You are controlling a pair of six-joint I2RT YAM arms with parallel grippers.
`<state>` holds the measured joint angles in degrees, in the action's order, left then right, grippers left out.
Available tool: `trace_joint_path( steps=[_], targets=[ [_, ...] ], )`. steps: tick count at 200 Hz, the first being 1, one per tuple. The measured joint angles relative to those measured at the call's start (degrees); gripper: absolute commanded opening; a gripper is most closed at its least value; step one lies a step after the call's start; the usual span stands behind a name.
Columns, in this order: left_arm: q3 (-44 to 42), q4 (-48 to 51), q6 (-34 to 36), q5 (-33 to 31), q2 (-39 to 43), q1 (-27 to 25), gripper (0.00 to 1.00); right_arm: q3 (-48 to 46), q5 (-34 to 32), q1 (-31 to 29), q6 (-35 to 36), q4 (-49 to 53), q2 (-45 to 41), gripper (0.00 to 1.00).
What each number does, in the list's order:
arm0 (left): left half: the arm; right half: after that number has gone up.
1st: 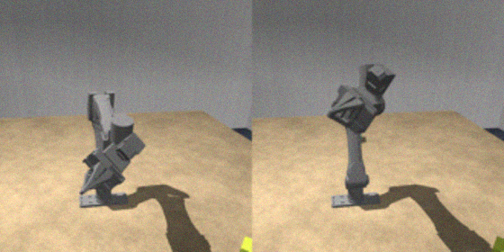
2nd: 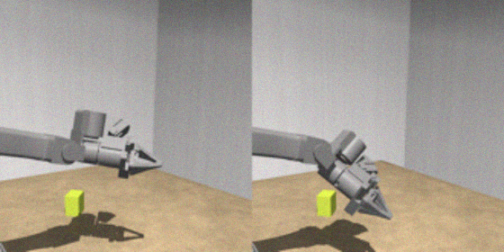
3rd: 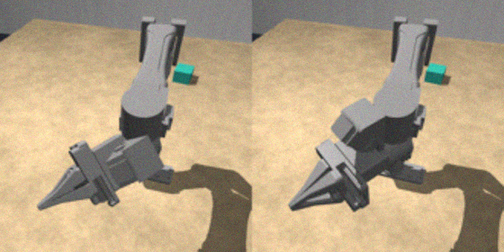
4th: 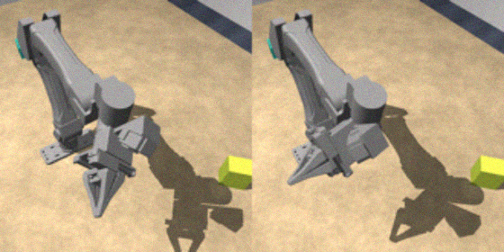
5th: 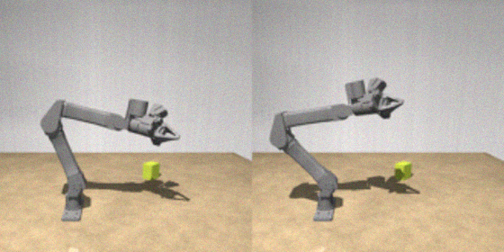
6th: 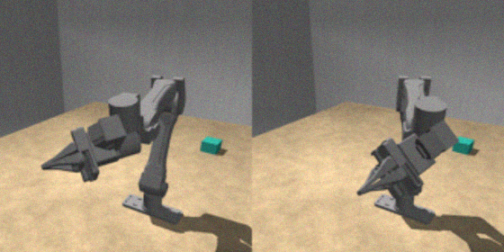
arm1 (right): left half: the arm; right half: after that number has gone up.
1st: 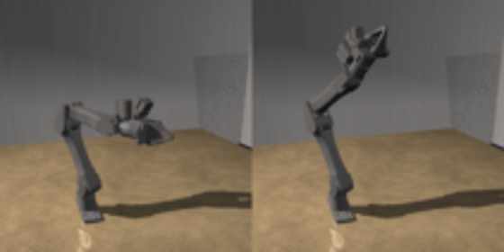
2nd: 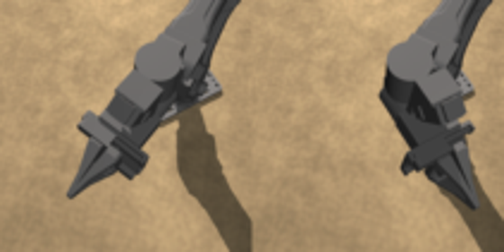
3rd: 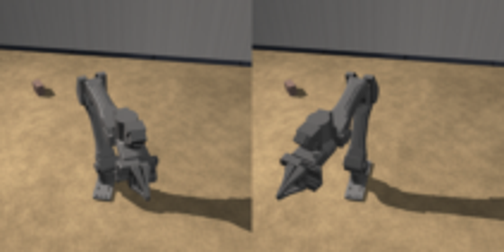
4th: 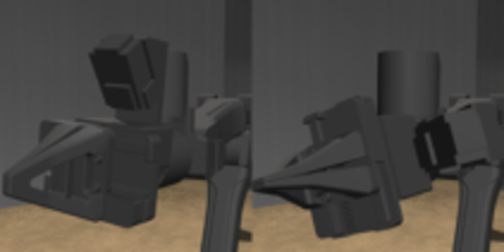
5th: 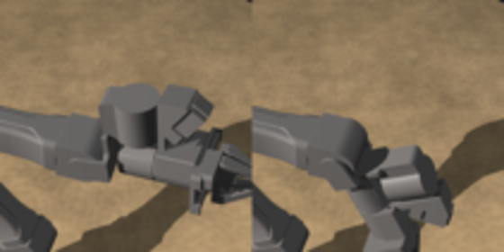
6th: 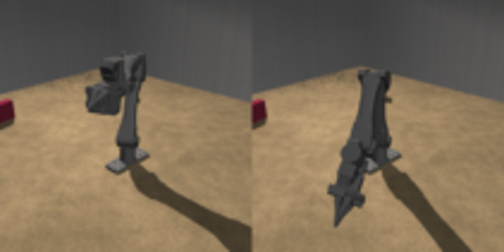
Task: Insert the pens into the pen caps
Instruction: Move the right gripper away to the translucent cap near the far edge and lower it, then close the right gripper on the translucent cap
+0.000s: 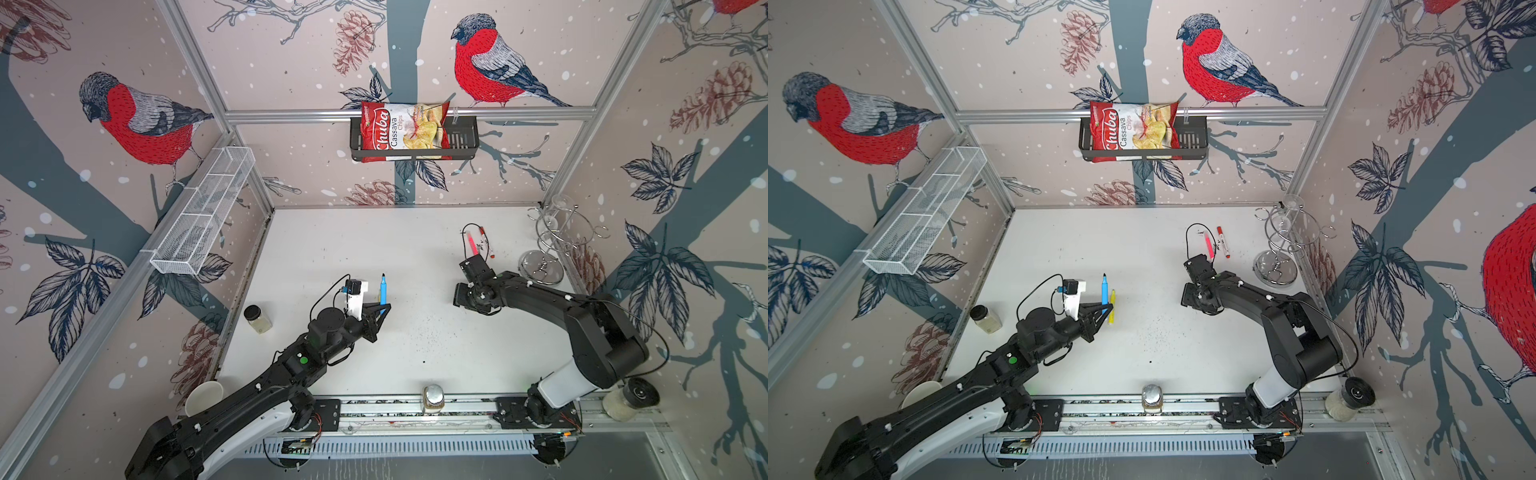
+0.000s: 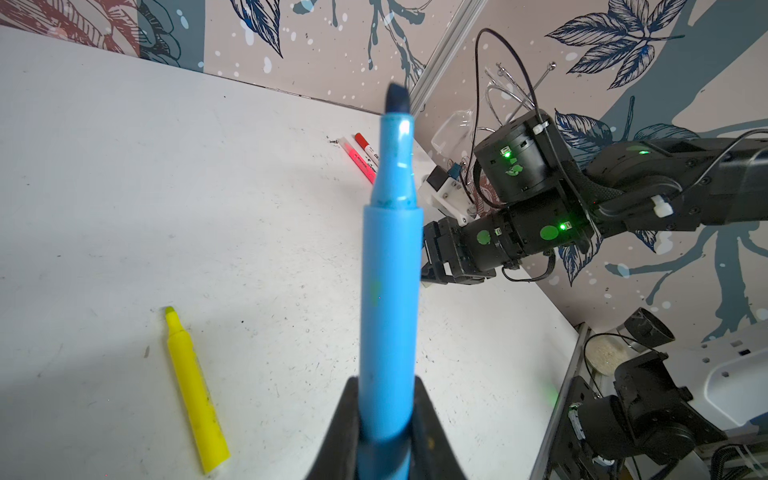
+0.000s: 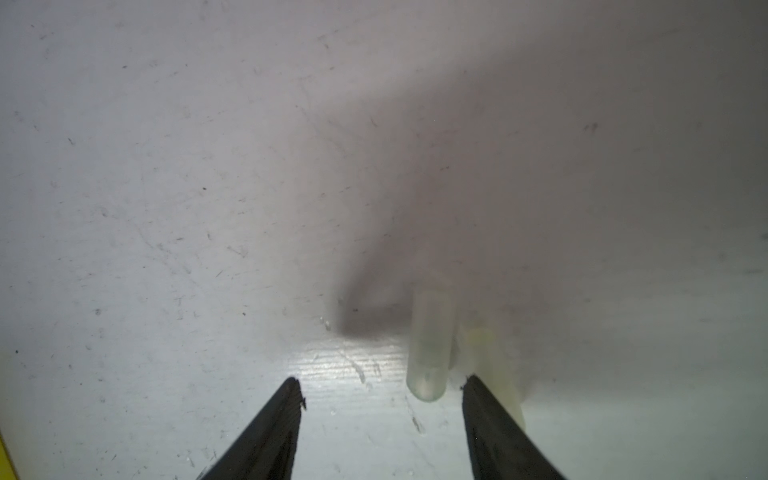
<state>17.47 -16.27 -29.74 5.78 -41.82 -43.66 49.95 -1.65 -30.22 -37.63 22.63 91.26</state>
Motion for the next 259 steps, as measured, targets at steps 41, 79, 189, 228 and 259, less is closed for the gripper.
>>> trace_joint_path(
  steps=[41,79,189,228,259],
  targets=[
    [0.0,0.0,0.0,-0.2,0.2,0.0,0.00,1.1,-0.4,0.3,0.0,-0.3,2.3,0.61],
    [-0.1,0.2,0.0,-0.6,0.8,0.0,0.00,2.0,-1.4,0.3,0.0,-0.3,3.8,0.56],
    [-0.1,0.3,0.2,-1.3,0.7,0.0,0.00,2.7,-6.3,-0.2,0.4,-0.8,5.7,0.32],
    [0.0,0.4,0.2,-1.3,0.7,0.0,0.00,2.8,-7.6,-0.9,0.4,-1.0,5.9,0.26],
    [0.0,0.5,0.2,-1.3,0.8,0.0,0.00,3.0,-7.5,-1.6,0.4,-0.6,6.0,0.17]
  ],
)
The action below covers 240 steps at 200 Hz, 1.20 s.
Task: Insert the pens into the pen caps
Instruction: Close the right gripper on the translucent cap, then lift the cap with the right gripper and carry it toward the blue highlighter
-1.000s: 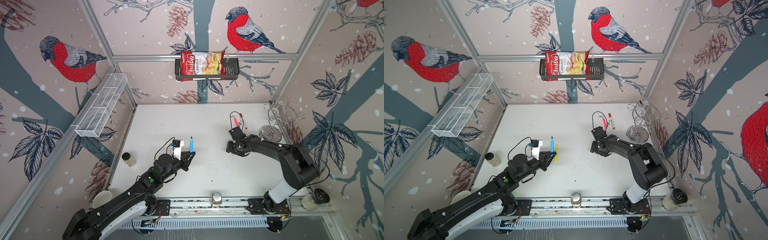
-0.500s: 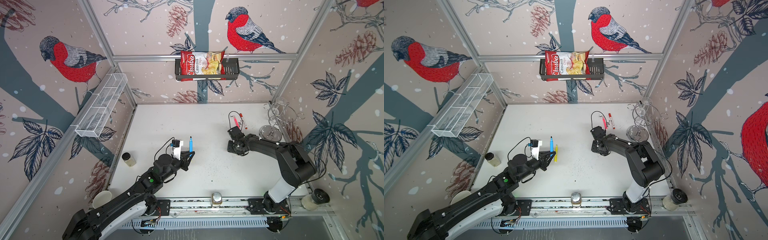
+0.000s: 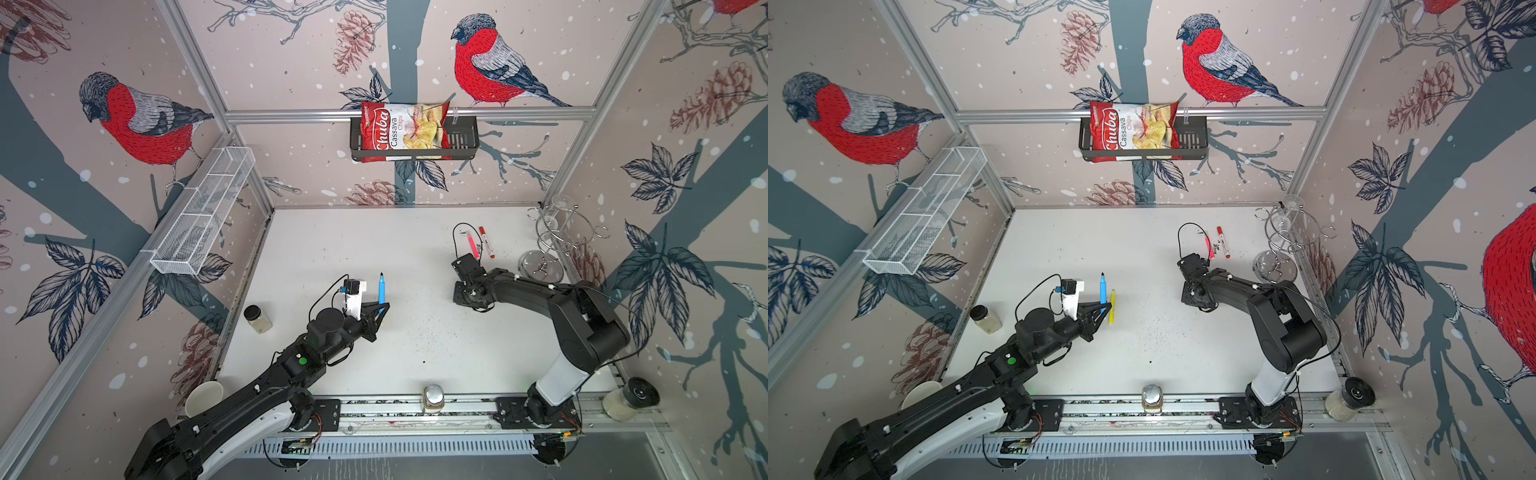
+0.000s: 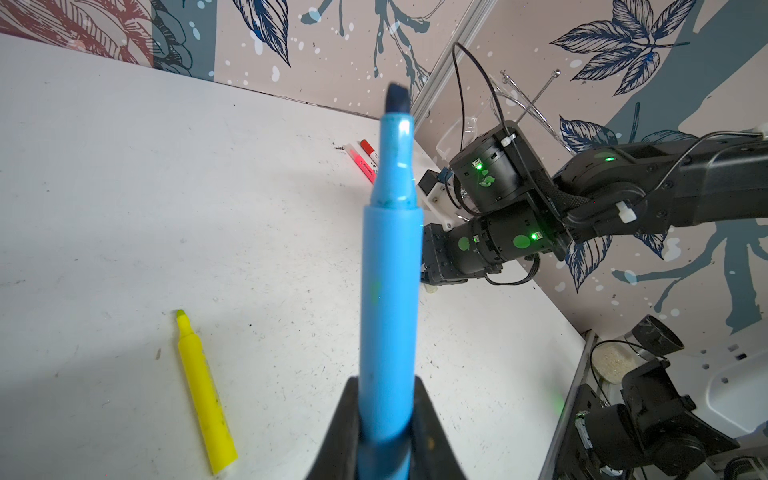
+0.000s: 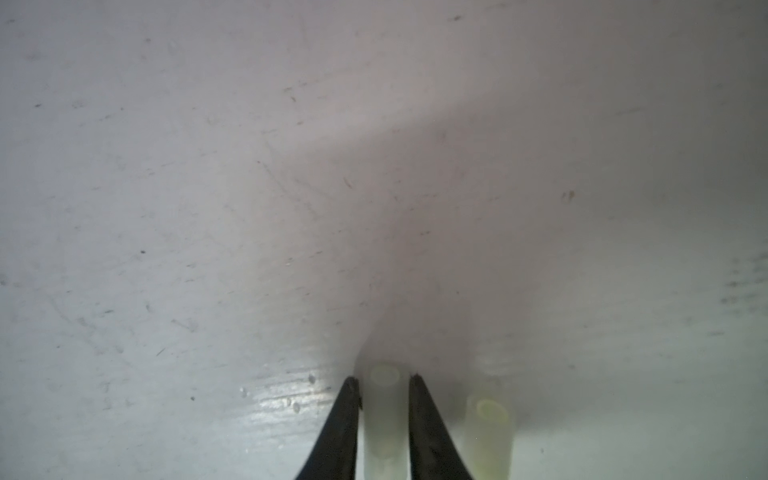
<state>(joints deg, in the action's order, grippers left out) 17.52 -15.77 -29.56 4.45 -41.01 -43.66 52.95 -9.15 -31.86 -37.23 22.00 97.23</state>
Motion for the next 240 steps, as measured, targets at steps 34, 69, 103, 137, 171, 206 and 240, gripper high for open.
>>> trace_joint_path(
  steps=[34,69,103,137,171,206,240],
  targets=[
    [0.1,0.2,0.0,0.0,0.1,0.0,0.00,0.3,1.0,-0.4,0.0,1.2,-0.4,0.09],
    [0.2,0.4,0.0,0.0,0.1,0.0,0.00,1.0,1.9,-1.2,0.2,2.3,-2.8,0.08],
    [0.5,0.4,0.2,0.0,0.0,0.0,0.00,1.7,4.2,-3.4,1.6,1.9,-7.0,0.07],
    [0.6,0.3,0.7,0.4,-0.5,0.0,0.00,2.1,7.2,-4.2,2.9,0.7,-12.0,0.04],
    [1.2,0.0,1.0,1.7,-0.7,0.0,0.00,0.8,9.4,-4.5,3.3,-2.8,-19.9,0.03],
    [0.9,-1.4,0.9,3.0,-1.1,-1.0,0.00,-4.0,12.8,-4.5,4.0,-9.5,-30.8,0.06],
    [-0.1,-3.5,-0.2,3.1,-2.4,-3.2,0.00,-9.5,16.1,-4.3,4.1,-17.6,-41.3,0.07]
  ],
)
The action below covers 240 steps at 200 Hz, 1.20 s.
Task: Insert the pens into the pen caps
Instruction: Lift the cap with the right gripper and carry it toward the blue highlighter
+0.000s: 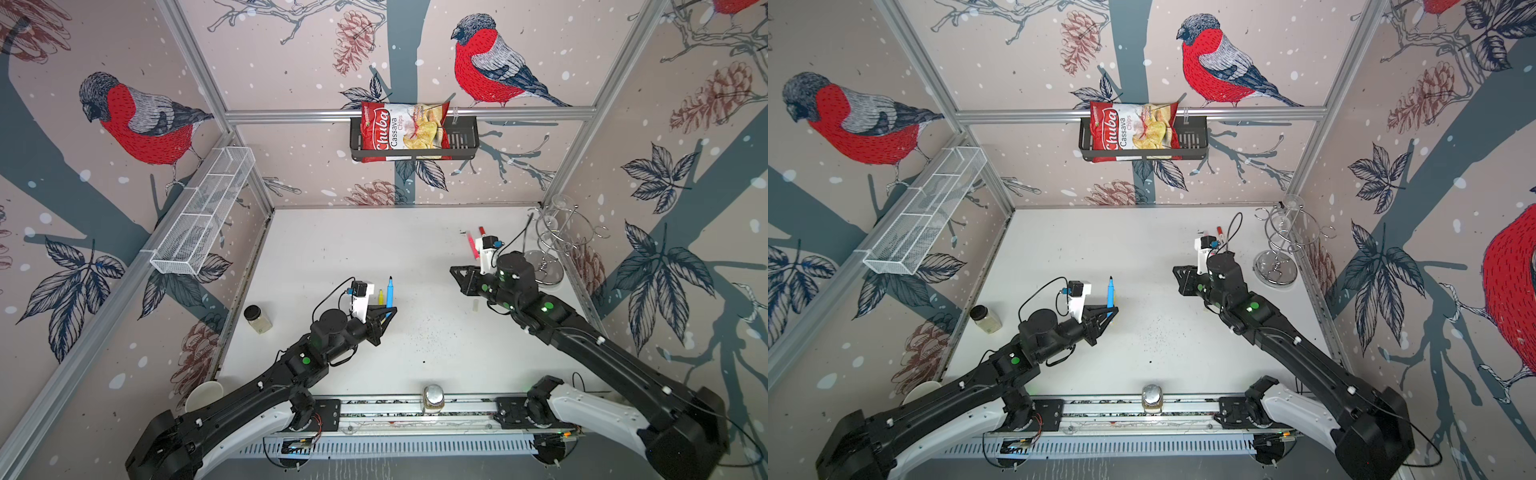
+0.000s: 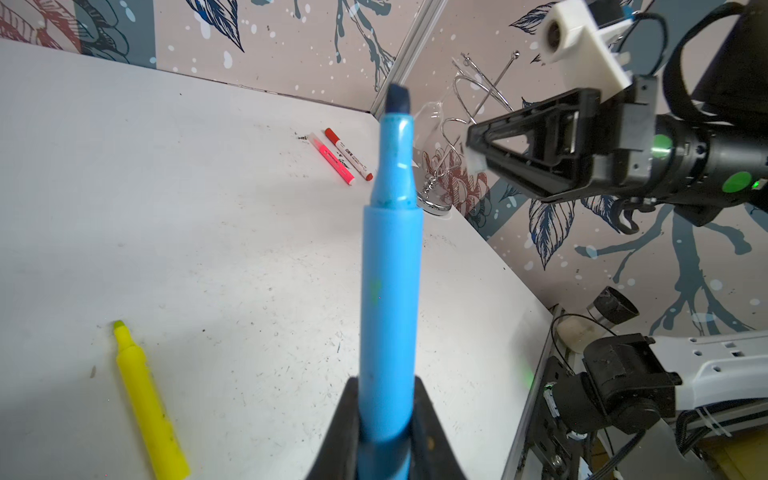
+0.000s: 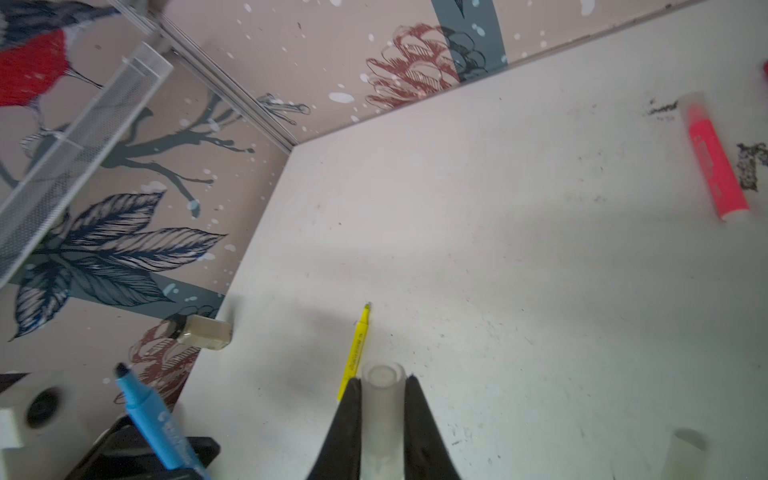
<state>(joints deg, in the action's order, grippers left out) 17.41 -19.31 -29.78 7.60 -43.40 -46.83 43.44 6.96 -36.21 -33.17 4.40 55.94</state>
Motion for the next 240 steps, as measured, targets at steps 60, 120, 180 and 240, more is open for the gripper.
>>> trace_joint_path(
  steps=[60,120,180,240],
  targets=[
    [-0.3,-5.8,-0.3,1.2,-3.9,-4.2,0.00,-3.3,2.6,0.2,0.0,-10.1,-8.9,0.07],
    [1.9,-9.1,0.4,1.2,-8.1,-9.5,0.00,-3.4,8.5,0.2,0.0,-15.5,-9.0,0.07],
    [5.1,-10.0,2.4,0.9,-11.6,-12.6,0.00,-3.3,13.0,-1.8,-0.2,-19.3,-7.0,0.07],
    [6.4,-10.4,2.8,0.9,-12.2,-13.3,0.00,-3.8,15.3,-4.0,-0.2,-22.4,-6.9,0.07]
  ],
)
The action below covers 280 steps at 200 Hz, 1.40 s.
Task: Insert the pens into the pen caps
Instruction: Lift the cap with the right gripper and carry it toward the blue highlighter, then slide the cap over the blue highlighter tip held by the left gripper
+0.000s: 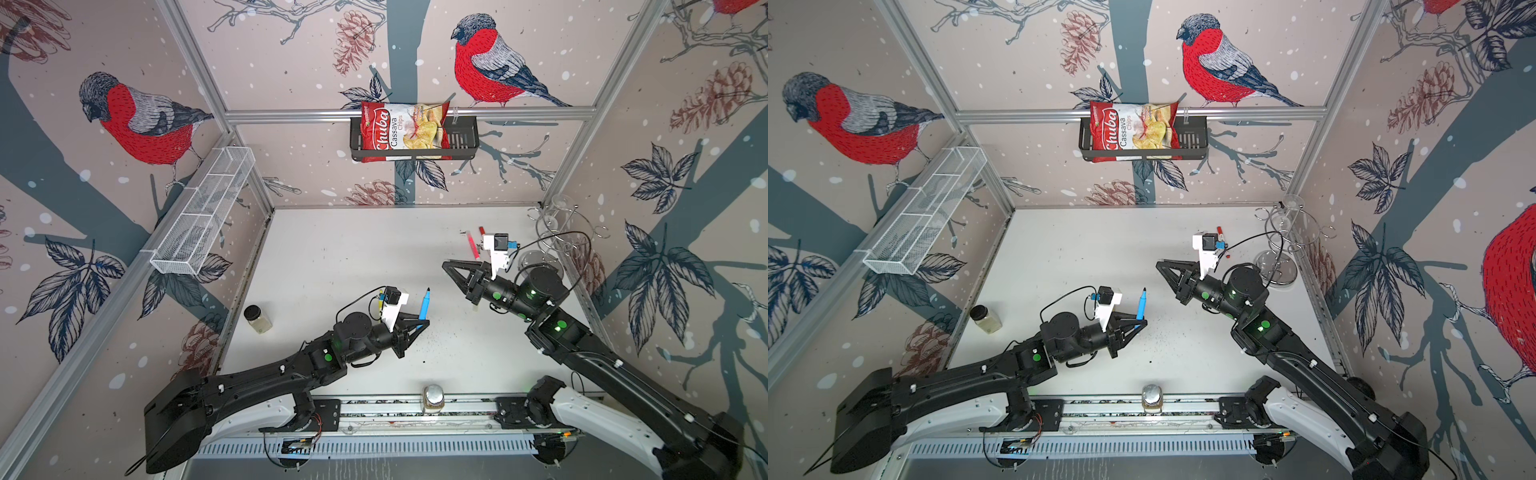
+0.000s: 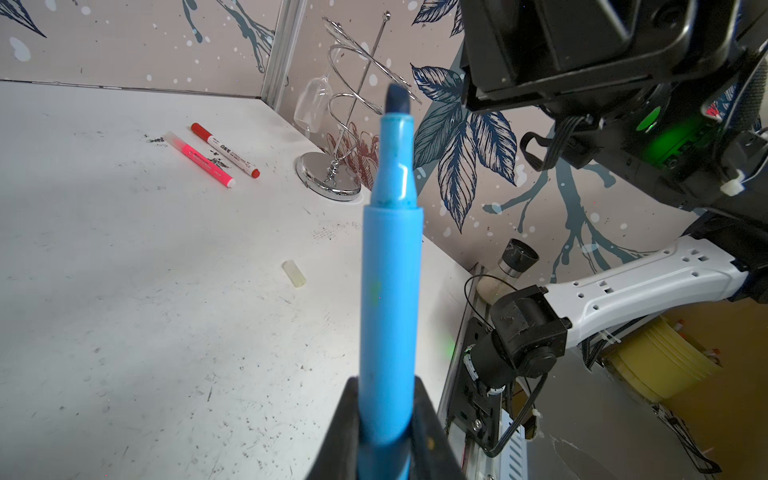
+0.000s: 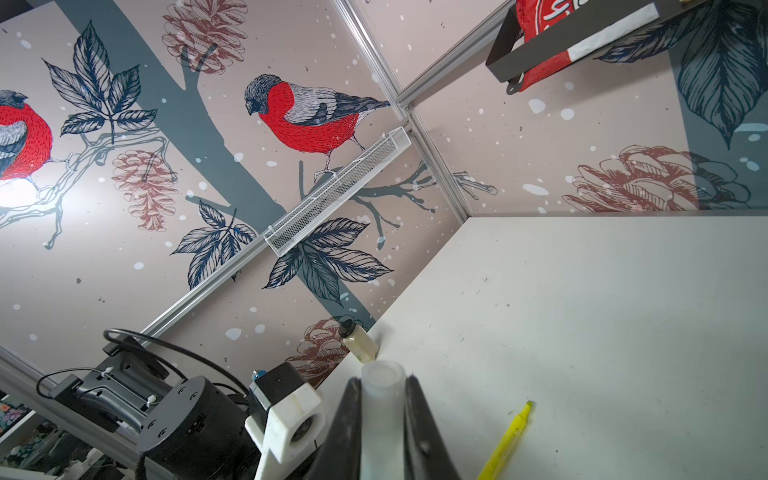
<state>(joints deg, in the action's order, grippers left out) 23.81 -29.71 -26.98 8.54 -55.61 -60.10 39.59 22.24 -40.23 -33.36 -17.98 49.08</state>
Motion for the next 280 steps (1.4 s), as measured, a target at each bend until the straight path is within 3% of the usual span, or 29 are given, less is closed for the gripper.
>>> trace_joint_path(
  steps=[148,280],
  targets=[
    [0.2,-3.3,-0.7,0.2,-0.3,-1.1,0.00,-3.1,0.9,-3.1,-2.9,-10.7,2.0,0.07],
    [0.6,-4.7,-1.3,0.2,0.2,-1.3,0.00,-2.8,0.7,-5.4,-4.1,-12.3,3.8,0.07]
  ],
)
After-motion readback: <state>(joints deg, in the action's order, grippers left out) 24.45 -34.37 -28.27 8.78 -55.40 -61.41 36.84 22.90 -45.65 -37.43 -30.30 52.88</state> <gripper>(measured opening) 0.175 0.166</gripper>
